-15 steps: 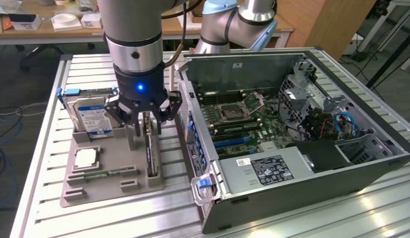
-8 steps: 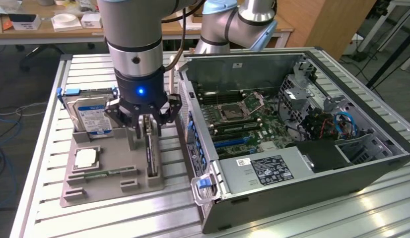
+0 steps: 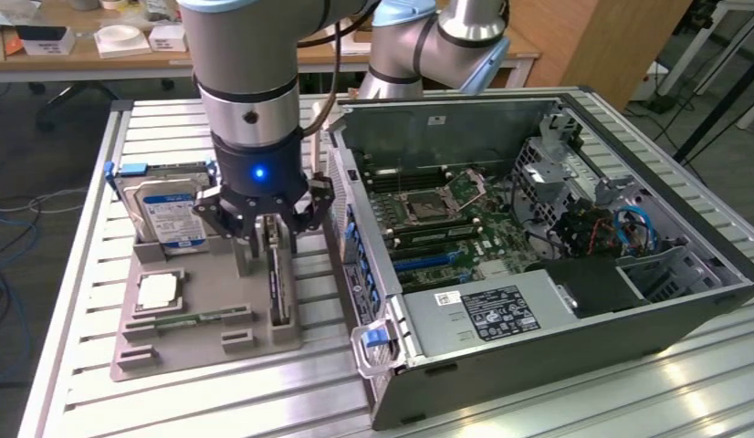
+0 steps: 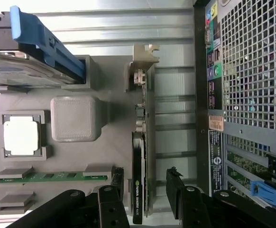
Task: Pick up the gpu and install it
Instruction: 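Pick up the gpu and move the gpu toward the slot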
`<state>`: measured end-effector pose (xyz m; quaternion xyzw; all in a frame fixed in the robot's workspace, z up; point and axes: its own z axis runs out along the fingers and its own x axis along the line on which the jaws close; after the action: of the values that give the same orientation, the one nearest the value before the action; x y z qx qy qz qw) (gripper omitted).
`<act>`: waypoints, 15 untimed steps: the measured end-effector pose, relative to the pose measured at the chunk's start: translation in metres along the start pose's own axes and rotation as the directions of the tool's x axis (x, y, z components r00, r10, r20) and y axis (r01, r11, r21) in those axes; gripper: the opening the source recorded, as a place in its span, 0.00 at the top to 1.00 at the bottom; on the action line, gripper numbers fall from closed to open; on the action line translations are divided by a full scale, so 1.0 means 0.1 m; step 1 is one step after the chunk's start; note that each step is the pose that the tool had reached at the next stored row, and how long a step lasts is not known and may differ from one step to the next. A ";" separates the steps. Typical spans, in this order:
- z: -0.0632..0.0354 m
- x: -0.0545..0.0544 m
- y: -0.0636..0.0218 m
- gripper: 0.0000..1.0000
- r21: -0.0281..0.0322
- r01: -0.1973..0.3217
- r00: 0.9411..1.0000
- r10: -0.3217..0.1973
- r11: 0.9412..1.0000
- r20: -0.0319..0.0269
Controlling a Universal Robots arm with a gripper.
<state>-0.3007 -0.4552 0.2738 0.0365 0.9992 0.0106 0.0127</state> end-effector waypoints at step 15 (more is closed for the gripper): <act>0.271 0.05 -0.018 0.51 0.005 0.000 1.000 0.000 1.000 0.000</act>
<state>-0.3052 -0.4560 0.2466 0.0365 0.9992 0.0081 0.0128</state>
